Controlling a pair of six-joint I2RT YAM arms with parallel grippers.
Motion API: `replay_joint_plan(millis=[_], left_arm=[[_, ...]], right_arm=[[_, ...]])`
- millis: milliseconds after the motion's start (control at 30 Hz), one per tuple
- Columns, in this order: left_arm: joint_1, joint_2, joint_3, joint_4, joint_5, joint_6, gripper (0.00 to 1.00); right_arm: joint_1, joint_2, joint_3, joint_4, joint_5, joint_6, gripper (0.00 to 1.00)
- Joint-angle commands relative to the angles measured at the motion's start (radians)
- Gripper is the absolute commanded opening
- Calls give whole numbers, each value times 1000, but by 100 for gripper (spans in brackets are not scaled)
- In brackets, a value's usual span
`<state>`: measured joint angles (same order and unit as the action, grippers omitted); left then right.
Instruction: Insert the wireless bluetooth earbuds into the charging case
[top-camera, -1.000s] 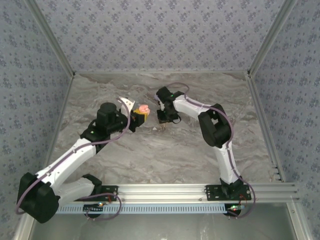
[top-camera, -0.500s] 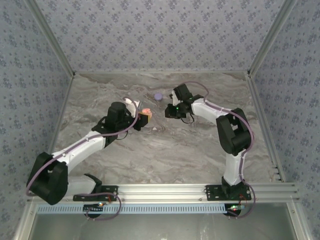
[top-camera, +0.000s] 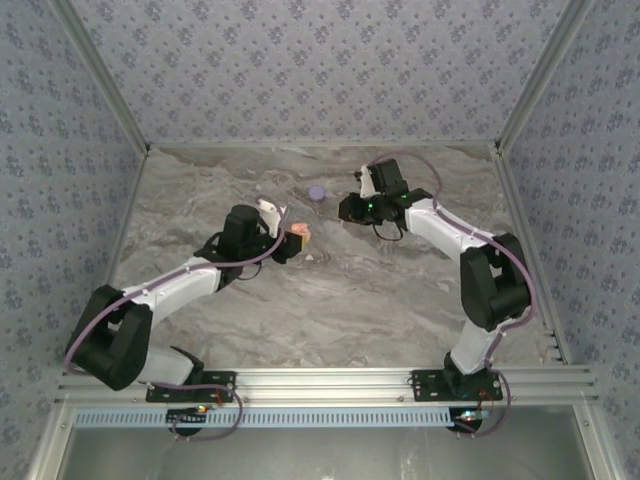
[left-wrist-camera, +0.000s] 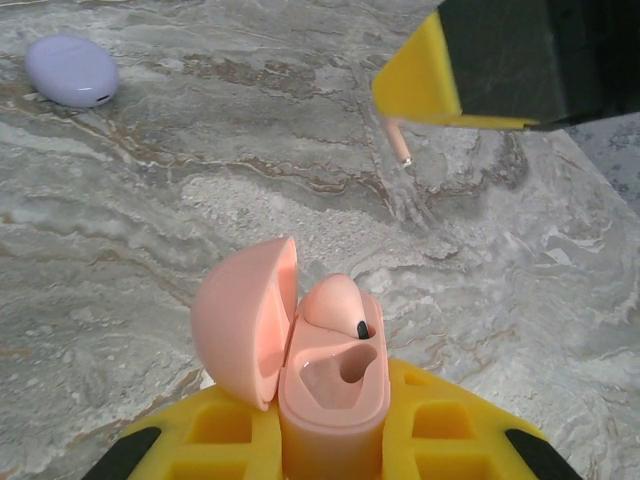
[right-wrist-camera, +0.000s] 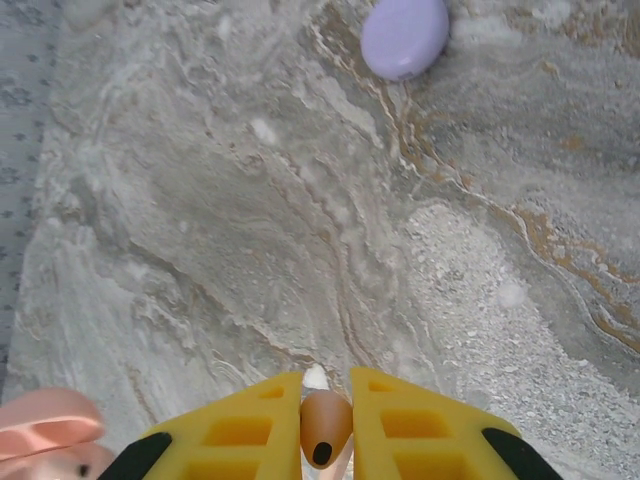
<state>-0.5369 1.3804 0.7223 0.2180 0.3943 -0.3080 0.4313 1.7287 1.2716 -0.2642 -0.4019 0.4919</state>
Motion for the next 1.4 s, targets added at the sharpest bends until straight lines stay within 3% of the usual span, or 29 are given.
replay_joint_plan(millis=[0, 500, 900, 1367], left_arm=[[-3, 15, -18, 106, 70, 4, 9], [-5, 67, -70, 371, 174, -25, 9], [-7, 98, -80, 553, 235, -107, 9], [-10, 94, -45, 523, 226, -140, 9]], right_arm=[[-3, -66, -19, 48, -27, 18, 18], [67, -203, -23, 94, -6, -60, 18], [129, -219, 7, 92, -11, -99, 19], [165, -219, 19, 98, -21, -117, 19]])
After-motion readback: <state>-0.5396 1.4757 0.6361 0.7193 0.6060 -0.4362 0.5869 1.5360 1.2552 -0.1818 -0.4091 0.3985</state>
